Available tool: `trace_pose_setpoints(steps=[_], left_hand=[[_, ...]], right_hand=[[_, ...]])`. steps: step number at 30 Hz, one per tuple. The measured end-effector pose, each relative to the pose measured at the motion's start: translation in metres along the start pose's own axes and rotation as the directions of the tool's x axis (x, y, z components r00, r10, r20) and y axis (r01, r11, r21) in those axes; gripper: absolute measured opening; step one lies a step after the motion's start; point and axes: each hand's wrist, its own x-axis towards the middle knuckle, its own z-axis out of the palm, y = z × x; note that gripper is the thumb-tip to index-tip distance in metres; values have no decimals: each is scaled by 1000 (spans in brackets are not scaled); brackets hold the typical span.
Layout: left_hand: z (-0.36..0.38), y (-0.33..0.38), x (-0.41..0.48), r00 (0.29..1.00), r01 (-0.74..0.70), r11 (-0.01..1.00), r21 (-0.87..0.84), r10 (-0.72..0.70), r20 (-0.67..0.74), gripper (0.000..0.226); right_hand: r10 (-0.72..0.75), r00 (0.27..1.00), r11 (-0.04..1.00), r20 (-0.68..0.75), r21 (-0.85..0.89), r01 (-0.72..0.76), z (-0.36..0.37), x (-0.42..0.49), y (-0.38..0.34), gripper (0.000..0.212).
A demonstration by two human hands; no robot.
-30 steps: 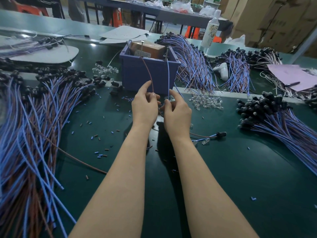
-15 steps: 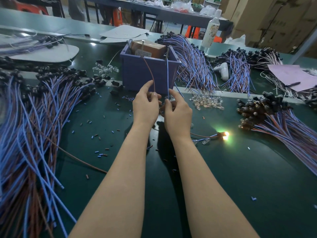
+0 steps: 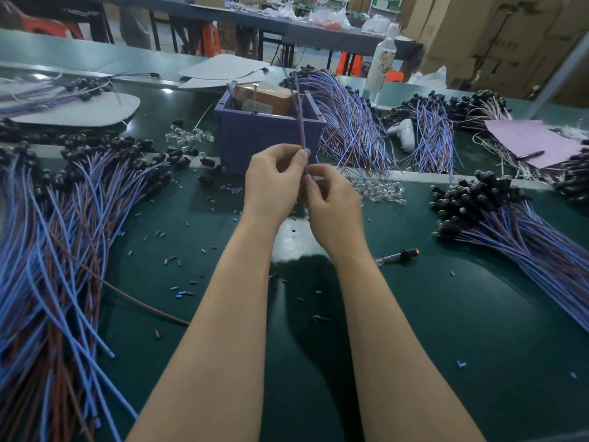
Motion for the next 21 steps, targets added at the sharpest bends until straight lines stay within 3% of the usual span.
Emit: trace_pose_setpoints(steps=[3,6,8,10,12,13,15,16,17,19,21], left_hand=[[8,28,-2,992,-129,992,3,129,11,11],[27,65,-8,951,-304,953,10,302,69,6],[41,82,-14,919,-377,925,-42,380,103,6],[52,85,-19,934,-351,936,7,350,65,17],[67,77,-26,987,-111,987,114,96,128,40],[78,71,-33,962,84,987,139,-117,248,50],[109,61,-50,741,453,887,89,-430,515,61],[126,57,-59,651,584,812,-14,-458,606,58],[143,56,-66,611,680,715,-163,-429,665,53],[172,56,-71,643,732,528,-430,-327,693,39],[200,60,-70,694,695,496,-521,-274,666,32]], right_hand=[[-109,994,989,26,-97,111,-26,0,-8,19],[-110,993,963,40,-241,117,-59,3,-11,17],[-126,989,963,-75,-251,104,-82,3,-10,20],[-149,945,976,-292,-195,94,-103,1,-8,24],[-96,861,995,-499,-66,73,-124,-2,-4,26],[-38,816,998,-576,22,62,-133,-4,0,27],[104,733,963,-672,251,93,-147,-6,8,28],[166,702,929,-692,348,123,-154,-8,13,29],[214,677,899,-704,413,145,-161,-12,18,30],[299,633,848,-714,503,167,-174,-20,31,29],[399,568,802,-719,574,163,-191,-30,50,28]])
